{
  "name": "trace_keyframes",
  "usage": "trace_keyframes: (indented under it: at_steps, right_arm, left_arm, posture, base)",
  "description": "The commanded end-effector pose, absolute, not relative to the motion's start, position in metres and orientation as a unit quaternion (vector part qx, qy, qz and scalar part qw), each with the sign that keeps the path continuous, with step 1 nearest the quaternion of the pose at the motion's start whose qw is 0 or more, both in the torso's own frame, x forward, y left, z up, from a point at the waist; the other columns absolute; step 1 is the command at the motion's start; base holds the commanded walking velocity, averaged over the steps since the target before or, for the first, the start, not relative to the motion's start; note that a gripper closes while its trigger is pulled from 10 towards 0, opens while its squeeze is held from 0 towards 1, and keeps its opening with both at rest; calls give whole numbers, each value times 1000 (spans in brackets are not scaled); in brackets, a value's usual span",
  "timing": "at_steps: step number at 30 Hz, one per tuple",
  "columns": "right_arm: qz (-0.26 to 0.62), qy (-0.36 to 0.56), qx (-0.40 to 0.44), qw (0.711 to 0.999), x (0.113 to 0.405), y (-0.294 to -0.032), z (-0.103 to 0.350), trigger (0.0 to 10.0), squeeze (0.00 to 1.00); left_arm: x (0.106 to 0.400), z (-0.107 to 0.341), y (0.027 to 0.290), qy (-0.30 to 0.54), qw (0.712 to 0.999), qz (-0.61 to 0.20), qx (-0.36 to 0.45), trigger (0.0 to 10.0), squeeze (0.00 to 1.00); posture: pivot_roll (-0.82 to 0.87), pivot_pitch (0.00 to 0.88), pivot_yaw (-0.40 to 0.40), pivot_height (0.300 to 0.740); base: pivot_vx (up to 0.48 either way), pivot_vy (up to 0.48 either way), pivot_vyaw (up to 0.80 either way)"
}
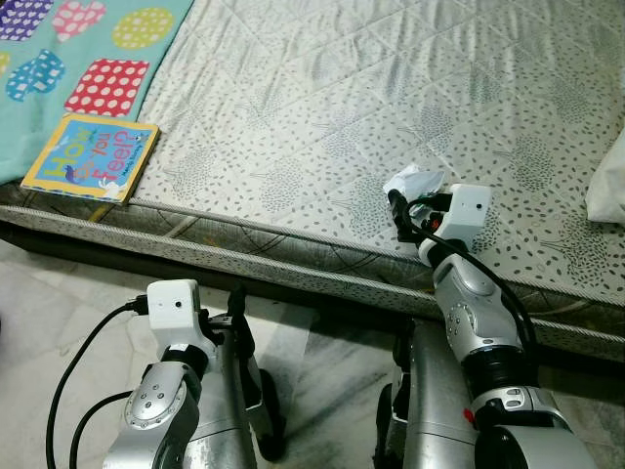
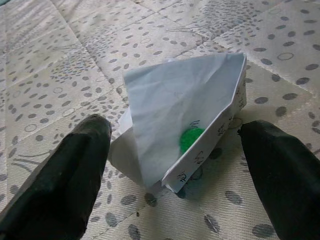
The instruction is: Clean up the room
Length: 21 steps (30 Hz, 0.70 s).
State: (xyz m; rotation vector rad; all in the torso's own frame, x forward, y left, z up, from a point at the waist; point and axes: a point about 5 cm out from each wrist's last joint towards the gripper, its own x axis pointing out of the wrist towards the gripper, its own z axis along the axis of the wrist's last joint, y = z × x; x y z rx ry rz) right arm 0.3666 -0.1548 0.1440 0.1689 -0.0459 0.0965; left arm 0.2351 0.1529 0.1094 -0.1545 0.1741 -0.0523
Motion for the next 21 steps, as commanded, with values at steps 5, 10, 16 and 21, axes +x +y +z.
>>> trace_keyframes:
  at_steps: [5, 10, 16, 21]
  right_arm:
    - [44, -13, 90, 995, 366, -146, 140, 9333, 0]
    - [36, -17, 82, 996, 366, -136, 140, 0, 0]
    - [13, -13, 88, 996, 368, -129, 138, 0, 0]
    - [8, -15, 85, 996, 369, -129, 137, 0, 0]
  left_arm:
    - [232, 102, 156, 104, 992, -22, -74, 10000, 0]
    - [234, 103, 154, 101, 992, -25, -74, 10000, 0]
    - [234, 104, 155, 101, 992, -21, -72, 10000, 0]
    - [233, 104, 156, 101, 992, -18, -72, 10000, 0]
  posture:
    - [7, 312, 82, 532]
    - [9, 312, 83, 532]
    - [16, 317, 81, 532]
    - [15, 320, 79, 532]
  base:
    - [0, 0, 0]
    - [0, 0, 0]
    - [0, 0, 0]
    - [0, 0, 0]
